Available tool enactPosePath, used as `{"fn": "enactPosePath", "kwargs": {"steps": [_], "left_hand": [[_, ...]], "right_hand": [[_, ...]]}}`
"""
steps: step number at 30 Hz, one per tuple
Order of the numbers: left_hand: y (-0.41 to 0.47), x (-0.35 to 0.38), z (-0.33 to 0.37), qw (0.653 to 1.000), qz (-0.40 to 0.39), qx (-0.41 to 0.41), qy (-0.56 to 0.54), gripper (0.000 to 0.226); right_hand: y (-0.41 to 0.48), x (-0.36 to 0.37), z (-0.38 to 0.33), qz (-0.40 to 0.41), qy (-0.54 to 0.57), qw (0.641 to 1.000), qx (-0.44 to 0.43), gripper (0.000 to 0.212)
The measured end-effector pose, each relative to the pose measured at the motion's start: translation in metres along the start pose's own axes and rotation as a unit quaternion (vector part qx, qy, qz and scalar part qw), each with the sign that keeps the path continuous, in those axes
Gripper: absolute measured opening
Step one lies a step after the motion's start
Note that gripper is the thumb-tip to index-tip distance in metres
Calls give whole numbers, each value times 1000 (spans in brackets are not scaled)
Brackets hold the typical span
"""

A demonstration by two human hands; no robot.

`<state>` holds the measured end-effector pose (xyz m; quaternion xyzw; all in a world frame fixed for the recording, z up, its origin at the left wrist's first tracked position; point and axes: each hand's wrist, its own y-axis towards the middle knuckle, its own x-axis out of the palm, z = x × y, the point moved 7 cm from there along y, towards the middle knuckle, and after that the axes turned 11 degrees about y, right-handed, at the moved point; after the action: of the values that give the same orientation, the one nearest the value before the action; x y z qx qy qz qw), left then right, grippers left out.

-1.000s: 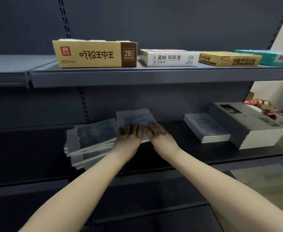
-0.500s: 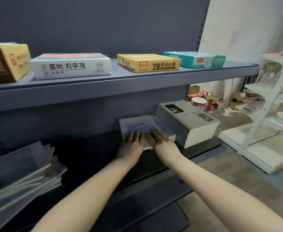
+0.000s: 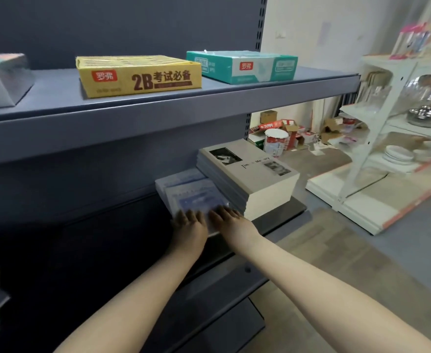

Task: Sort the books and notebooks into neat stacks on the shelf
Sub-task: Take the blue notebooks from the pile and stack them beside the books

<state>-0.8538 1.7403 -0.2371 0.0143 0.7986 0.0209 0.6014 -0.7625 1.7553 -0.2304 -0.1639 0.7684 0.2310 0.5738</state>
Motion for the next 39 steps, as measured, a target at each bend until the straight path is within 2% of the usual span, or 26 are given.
{"fn": "enactPosePath", "kwargs": {"steps": [4, 9, 11, 14, 16, 18, 22, 29, 32, 36, 39], "left_hand": [[6, 5, 3, 999, 22, -5, 41, 47], [15, 8, 1, 998, 14, -6, 62, 47], [20, 14, -2, 999, -4, -13, 53, 57], [28, 13, -6, 998, -29, -19, 45, 69], [38, 17, -5, 1000, -13, -6, 22, 69], [45, 17, -5, 1000, -17, -7, 14, 72], [56, 13, -4, 999, -44, -21, -14, 82], [70, 18, -9, 996, -58, -28, -65, 90], [73, 20, -12, 995, -62, -25, -71, 94], [76, 20, -15, 996, -49, -15, -79, 97], [77, 22, -16, 996, -47, -12, -79, 101]], "right_hand": [[11, -3, 1, 39, -27, 999, -3, 43], [28, 16, 12, 3, -43, 999, -6, 23], [33, 21, 15, -12, -44, 999, -3, 27], [39, 9, 10, -18, -19, 1000, 10, 45], [43, 2, 9, -10, 5, 1000, 18, 44], [46, 6, 13, -60, -3, 998, 16, 49], [60, 7, 15, -96, 12, 995, 17, 58], [80, 21, 19, -114, -1, 993, -26, 71], [82, 19, 11, -106, -41, 991, -69, 70], [83, 7, 3, -113, -16, 990, -85, 74], [83, -2, 1, -112, 0, 990, -91, 67]]}}
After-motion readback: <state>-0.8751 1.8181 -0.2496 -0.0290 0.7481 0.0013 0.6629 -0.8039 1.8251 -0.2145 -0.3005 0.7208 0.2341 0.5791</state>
